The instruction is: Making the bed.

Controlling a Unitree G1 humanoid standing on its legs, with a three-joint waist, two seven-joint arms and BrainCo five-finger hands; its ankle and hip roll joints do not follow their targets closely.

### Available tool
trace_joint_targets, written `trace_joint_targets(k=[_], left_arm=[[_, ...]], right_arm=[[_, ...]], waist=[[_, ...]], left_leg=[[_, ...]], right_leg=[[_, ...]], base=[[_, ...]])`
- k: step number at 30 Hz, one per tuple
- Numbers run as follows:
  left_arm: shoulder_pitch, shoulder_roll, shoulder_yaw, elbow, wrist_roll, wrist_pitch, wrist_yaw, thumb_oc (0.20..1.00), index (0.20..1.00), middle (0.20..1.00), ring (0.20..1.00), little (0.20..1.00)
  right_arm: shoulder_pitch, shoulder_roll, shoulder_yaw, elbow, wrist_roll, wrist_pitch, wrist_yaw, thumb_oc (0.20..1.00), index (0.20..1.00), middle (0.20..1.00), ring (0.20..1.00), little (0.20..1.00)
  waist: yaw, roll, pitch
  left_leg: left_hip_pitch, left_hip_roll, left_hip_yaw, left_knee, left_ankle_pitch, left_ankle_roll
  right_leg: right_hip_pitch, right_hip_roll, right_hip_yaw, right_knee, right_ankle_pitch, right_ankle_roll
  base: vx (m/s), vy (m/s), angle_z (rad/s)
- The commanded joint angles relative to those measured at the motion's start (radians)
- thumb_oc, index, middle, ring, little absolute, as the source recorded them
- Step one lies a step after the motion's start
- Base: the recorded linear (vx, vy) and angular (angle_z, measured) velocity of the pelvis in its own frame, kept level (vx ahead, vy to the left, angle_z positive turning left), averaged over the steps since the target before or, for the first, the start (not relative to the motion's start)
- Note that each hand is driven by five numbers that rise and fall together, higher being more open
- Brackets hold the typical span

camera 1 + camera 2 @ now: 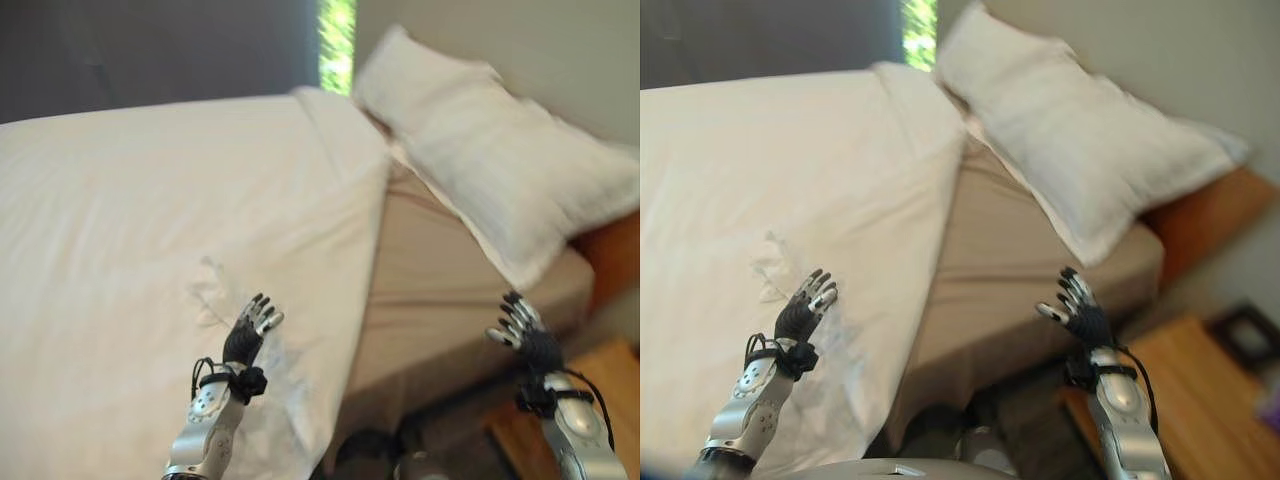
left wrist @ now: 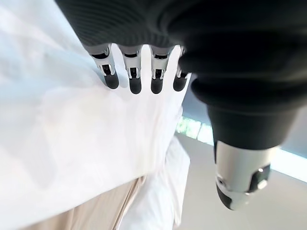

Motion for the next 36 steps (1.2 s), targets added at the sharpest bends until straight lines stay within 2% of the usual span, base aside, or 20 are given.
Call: trace_joint_targets(k=[1,5,6,9,11,13,14,15,17,18,23,24,26,28,29,36], left_arm=[[-0.032,0.031,0.036,-0.103,0.038,-0.054,-0.031,1.000,1.000,1.000,1.000,1.000],[0.002,0.029,0.107,-0.127,0.009,-0.069,0.011,1.000,1.000,1.000,1.000,1.000],[0.017,0.023,0.142,-0.165,0.000,-0.080,0.040,1.000,1.000,1.000,1.000,1.000],[0.012,0.023,0.166,-0.193,0.013,-0.092,0.074,1.000,1.000,1.000,1.000,1.000],[-0.006,0.028,0.176,-0.212,0.029,-0.098,0.097,1.000,1.000,1.000,1.000,1.000],[-0.063,0.063,0.216,-0.205,0.126,-0.088,0.180,1.000,1.000,1.000,1.000,1.000],[-0.064,0.063,0.216,-0.205,0.126,-0.088,0.180,1.000,1.000,1.000,1.000,1.000],[-0.147,0.105,0.244,-0.160,0.158,-0.089,0.245,1.000,1.000,1.000,1.000,1.000],[-0.198,0.140,0.249,-0.103,0.179,-0.094,0.269,1.000,1.000,1.000,1.000,1.000],[-0.283,0.217,0.246,-0.009,0.250,-0.083,0.308,1.000,1.000,1.000,1.000,1.000],[-0.498,0.409,0.208,0.300,0.272,-0.054,0.340,1.000,1.000,1.000,1.000,1.000],[-0.504,0.411,0.205,0.307,0.270,-0.058,0.339,1.000,1.000,1.000,1.000,1.000],[-0.580,0.436,0.186,0.464,0.197,-0.054,0.337,1.000,1.000,1.000,1.000,1.000],[-0.612,0.451,0.174,0.506,0.178,-0.059,0.337,1.000,1.000,1.000,1.000,1.000],[-0.669,0.483,0.161,0.595,0.142,-0.055,0.332,1.000,1.000,1.000,1.000,1.000],[-0.839,0.545,0.104,0.757,0.085,-0.054,0.343,1.000,1.000,1.000,1.000,1.000]], right_arm=[[-0.032,-0.024,-0.032,-0.089,0.005,-0.050,0.009,1.000,1.000,1.000,1.000,1.000],[-0.057,-0.043,-0.020,-0.088,0.014,-0.050,0.013,1.000,1.000,1.000,1.000,1.000],[-0.056,-0.060,-0.023,-0.104,0.018,-0.050,0.021,1.000,1.000,1.000,1.000,1.000],[-0.058,-0.070,-0.022,-0.097,0.020,-0.053,0.014,1.000,1.000,1.000,1.000,1.000],[-0.058,-0.075,-0.027,-0.095,0.022,-0.053,0.009,1.000,1.000,1.000,1.000,1.000],[-0.054,-0.089,-0.041,-0.091,0.018,-0.046,-0.002,1.000,1.000,1.000,1.000,1.000],[-0.054,-0.089,-0.041,-0.091,0.018,-0.046,-0.002,1.000,1.000,1.000,1.000,1.000],[-0.038,-0.094,-0.037,-0.096,0.007,-0.035,0.002,1.000,1.000,1.000,1.000,1.000],[-0.033,-0.098,-0.028,-0.106,0.001,-0.027,0.009,1.000,1.000,1.000,1.000,1.000],[-0.017,-0.104,-0.015,-0.115,0.016,-0.018,0.029,1.000,1.000,1.000,1.000,1.000],[0.043,-0.093,0.048,-0.155,0.098,-0.006,0.094,1.000,1.000,1.000,1.000,1.000],[0.042,-0.092,0.047,-0.156,0.098,-0.006,0.094,1.000,1.000,1.000,1.000,1.000],[0.067,-0.098,0.085,-0.152,0.118,0.005,0.104,1.000,1.000,1.000,1.000,1.000],[0.065,-0.102,0.088,-0.153,0.123,0.007,0.103,1.000,1.000,1.000,1.000,1.000],[0.058,-0.121,0.093,-0.150,0.134,0.006,0.097,1.000,1.000,1.000,1.000,1.000],[0.014,-0.142,0.119,-0.137,0.148,-0.009,0.070,1.000,1.000,1.000,1.000,1.000]], waist=[[0.000,-0.010,0.030],[0.030,-0.005,0.022],[0.046,0.000,0.020],[0.048,0.003,0.027],[0.046,0.004,0.035],[0.022,-0.007,0.053],[0.023,-0.007,0.053],[-0.019,0.005,0.042],[-0.023,0.013,0.041],[-0.048,0.027,0.026],[-0.122,0.057,0.030],[-0.120,0.056,0.030],[-0.153,0.066,0.052],[-0.158,0.069,0.058],[-0.180,0.073,0.080],[-0.213,0.062,0.133]], left_leg=[[-0.100,-0.028,-0.017,-0.110,0.201,0.034],[-0.114,0.004,-0.042,-0.118,0.227,0.003],[-0.125,0.023,-0.068,-0.115,0.244,-0.014],[-0.148,0.037,-0.105,-0.096,0.260,-0.031],[-0.169,0.041,-0.101,-0.075,0.269,-0.041],[-0.210,0.058,0.063,-0.007,0.254,-0.025],[-0.210,0.058,0.063,-0.006,0.254,-0.025],[-0.198,0.088,0.217,-0.021,0.256,-0.025],[-0.187,0.088,0.212,-0.041,0.269,-0.034],[-0.162,0.086,0.210,-0.091,0.280,-0.042],[-0.131,0.107,0.262,-0.144,0.299,-0.059],[-0.132,0.108,0.263,-0.144,0.299,-0.059],[-0.150,0.113,0.291,-0.147,0.298,-0.064],[-0.164,0.116,0.301,-0.147,0.299,-0.066],[-0.184,0.119,0.316,-0.147,0.301,-0.067],[-0.278,0.129,0.360,-0.147,0.319,-0.076]], right_leg=[[0.062,-0.048,-0.027,-0.024,0.003,0.028],[0.104,-0.027,-0.062,-0.077,-0.020,-0.004],[0.122,-0.010,-0.085,-0.085,-0.034,-0.026],[0.140,0.002,-0.115,-0.088,-0.048,-0.047],[0.147,0.001,-0.137,-0.088,-0.052,-0.056],[0.164,-0.022,-0.204,-0.091,-0.058,-0.063],[0.164,-0.022,-0.204,-0.092,-0.058,-0.062],[0.173,-0.020,-0.237,-0.098,-0.067,-0.064],[0.177,-0.009,-0.226,-0.101,-0.070,-0.068],[0.183,0.001,-0.218,-0.117,-0.069,-0.067],[0.148,0.021,-0.191,-0.111,-0.073,-0.054],[0.146,0.021,-0.190,-0.109,-0.073,-0.054],[0.089,0.031,-0.171,-0.100,-0.062,-0.049],[0.063,0.035,-0.162,-0.092,-0.059,-0.046],[0.020,0.040,-0.148,-0.082,-0.047,-0.041],[-0.118,0.059,-0.106,-0.066,-0.006,-0.025]], base=[[0.02,-0.221,1.00],[0.01,-0.294,0.43],[0.04,-0.267,0.32],[0.00,-0.226,0.40],[-0.06,-0.142,0.50],[-0.05,-0.116,0.58],[0.02,-0.067,0.80],[0.04,-0.025,0.72],[0.07,-0.007,0.42],[0.10,0.021,0.12],[0.04,0.048,-0.22],[-0.07,0.071,-0.20],[-0.11,0.089,-0.37],[-0.09,0.064,-0.67],[-0.12,0.077,-0.52],[-0.12,0.042,-0.29]])
